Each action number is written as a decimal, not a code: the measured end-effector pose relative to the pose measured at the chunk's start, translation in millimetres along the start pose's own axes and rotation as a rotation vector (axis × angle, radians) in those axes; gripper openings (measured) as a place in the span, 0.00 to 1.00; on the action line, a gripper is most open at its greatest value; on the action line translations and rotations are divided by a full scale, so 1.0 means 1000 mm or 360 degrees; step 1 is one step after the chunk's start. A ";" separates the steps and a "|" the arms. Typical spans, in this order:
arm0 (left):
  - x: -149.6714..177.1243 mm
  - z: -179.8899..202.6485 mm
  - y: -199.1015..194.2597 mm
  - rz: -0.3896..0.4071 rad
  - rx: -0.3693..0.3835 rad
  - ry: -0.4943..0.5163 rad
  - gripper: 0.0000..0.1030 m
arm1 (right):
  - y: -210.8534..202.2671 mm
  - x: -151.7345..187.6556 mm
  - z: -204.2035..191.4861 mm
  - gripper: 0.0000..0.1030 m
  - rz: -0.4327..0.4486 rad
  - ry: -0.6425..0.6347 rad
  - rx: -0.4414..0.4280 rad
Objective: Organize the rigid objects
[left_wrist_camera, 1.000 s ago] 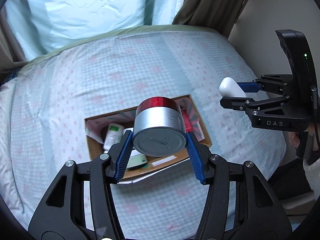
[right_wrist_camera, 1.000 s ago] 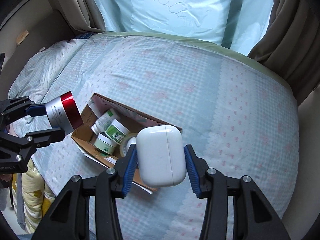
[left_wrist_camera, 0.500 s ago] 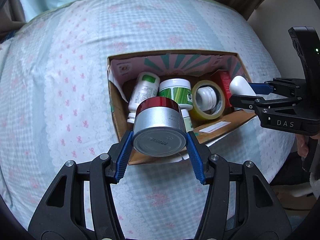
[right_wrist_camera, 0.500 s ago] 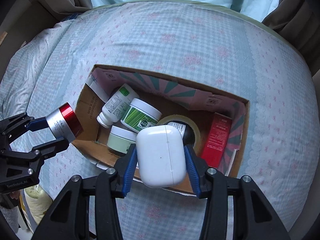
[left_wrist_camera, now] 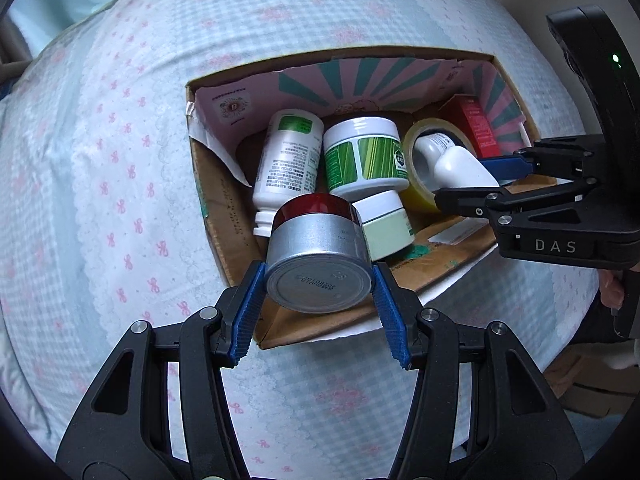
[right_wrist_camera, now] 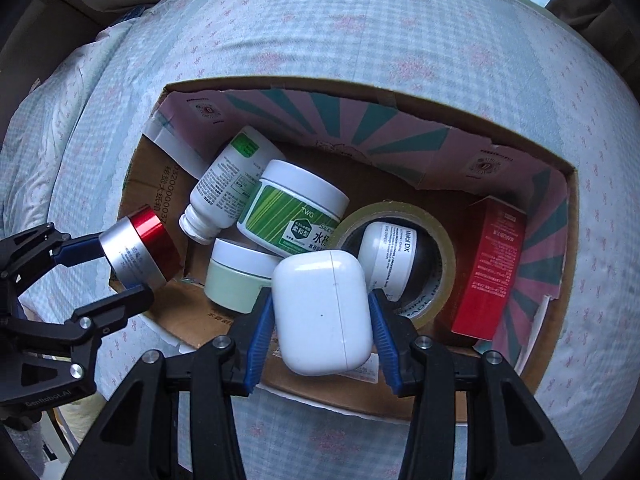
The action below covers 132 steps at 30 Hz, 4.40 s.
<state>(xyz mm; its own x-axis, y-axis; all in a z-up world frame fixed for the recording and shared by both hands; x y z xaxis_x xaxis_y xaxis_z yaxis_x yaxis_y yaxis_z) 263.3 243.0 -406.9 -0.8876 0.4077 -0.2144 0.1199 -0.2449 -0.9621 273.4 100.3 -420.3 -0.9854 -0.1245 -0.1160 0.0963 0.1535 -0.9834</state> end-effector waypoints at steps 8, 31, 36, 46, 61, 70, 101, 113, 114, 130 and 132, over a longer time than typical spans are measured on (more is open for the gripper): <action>-0.004 0.003 -0.006 0.0015 -0.0111 0.0049 0.99 | 0.003 0.003 0.003 0.97 -0.0029 0.0096 -0.0214; -0.014 0.040 -0.070 0.0115 -0.0218 -0.0099 1.00 | -0.080 0.034 0.052 1.00 0.0181 0.0112 -0.0083; -0.031 0.080 -0.149 0.0336 -0.0214 -0.0150 1.00 | -0.175 0.046 0.077 1.00 0.0394 0.0199 0.0043; -0.027 0.168 -0.311 0.0885 -0.0224 -0.0310 1.00 | -0.366 0.108 0.092 1.00 0.0855 0.0205 0.0388; 0.032 0.222 -0.371 0.1182 -0.0326 -0.0308 1.00 | -0.429 0.184 0.085 1.00 0.1154 0.0262 0.0484; 0.032 0.233 -0.374 0.1211 -0.0356 -0.0265 1.00 | -0.436 0.191 0.091 1.00 0.1197 0.0280 0.0499; 0.035 0.238 -0.387 0.1282 -0.0406 -0.0241 1.00 | -0.439 0.192 0.089 1.00 0.1210 0.0274 0.0502; 0.030 0.233 -0.385 0.1283 -0.0423 -0.0244 1.00 | -0.440 0.187 0.090 1.00 0.1222 0.0282 0.0498; 0.030 0.233 -0.385 0.1288 -0.0425 -0.0244 1.00 | -0.440 0.187 0.090 1.00 0.1222 0.0282 0.0498; 0.028 0.230 -0.384 0.1320 -0.0429 -0.0255 1.00 | -0.442 0.183 0.090 1.00 0.1224 0.0290 0.0495; 0.029 0.230 -0.386 0.1339 -0.0446 -0.0251 1.00 | -0.442 0.183 0.090 1.00 0.1223 0.0289 0.0498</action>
<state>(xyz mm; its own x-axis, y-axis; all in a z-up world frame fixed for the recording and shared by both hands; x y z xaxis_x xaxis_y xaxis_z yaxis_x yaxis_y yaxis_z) 89.3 146.4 -3.2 -0.5059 0.0600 -0.8605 0.8432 -0.1761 -0.5079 63.4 -78.0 -19.8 -0.6347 0.0672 -0.7698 0.7563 -0.1504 -0.6367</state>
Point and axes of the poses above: each gripper's, at about its wrist camera, not at the fingertips, and y roughly the way its jaws point, z to its right, x to its underside, the point moved 4 cm from there along y, roughly the way its jaws point, and after that the axes turned 1 degree about x, right-handed, at the moved point
